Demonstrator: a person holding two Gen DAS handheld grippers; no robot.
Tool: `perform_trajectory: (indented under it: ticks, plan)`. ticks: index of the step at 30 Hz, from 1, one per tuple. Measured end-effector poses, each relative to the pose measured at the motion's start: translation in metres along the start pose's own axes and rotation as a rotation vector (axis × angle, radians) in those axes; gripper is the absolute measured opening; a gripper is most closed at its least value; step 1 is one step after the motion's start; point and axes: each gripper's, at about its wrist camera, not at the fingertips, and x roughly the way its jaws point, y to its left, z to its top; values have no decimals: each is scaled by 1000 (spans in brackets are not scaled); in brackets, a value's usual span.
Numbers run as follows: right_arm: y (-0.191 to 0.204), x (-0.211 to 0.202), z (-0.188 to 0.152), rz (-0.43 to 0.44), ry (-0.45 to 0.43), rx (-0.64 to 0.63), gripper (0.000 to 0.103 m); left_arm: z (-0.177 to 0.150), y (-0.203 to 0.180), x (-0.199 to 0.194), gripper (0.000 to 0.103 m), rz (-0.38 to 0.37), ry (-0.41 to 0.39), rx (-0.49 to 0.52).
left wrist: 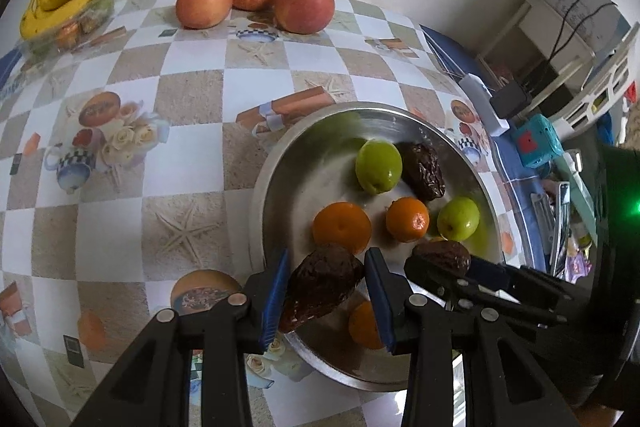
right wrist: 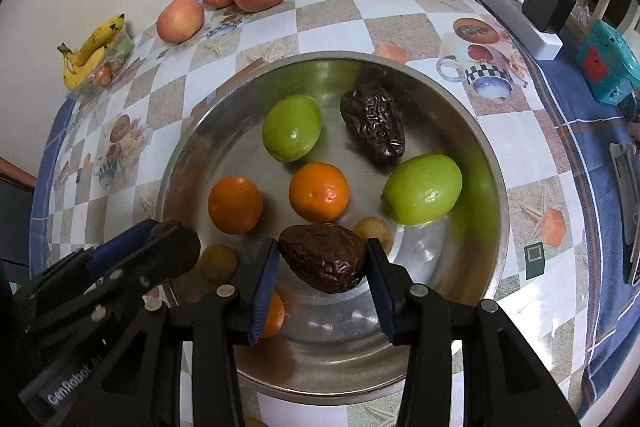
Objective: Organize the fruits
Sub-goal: 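Carry both dark dates into the steel bowl and release them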
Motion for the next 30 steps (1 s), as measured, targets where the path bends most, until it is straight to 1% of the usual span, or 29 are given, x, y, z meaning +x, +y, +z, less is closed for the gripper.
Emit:
perform_trajectory:
  ticks: [6,10,14,21,30]
  plan:
    - [-1,4,0,-10,15,-4,46,2,5,6,40,4,6,-29]
    - [1,5,0,-21,13,-14,46,1,9,8,40,-16,13,-52]
    - [3,6,0,-23,14,-18,46,1,9,8,41,-9,12,-51]
    - [6,7,-1,-33,16,-23,46,1,10,7,43,-26,18,-69]
    - [7,6,-1,-30,17,-30,47,0,9,6,44,-24,14,-69]
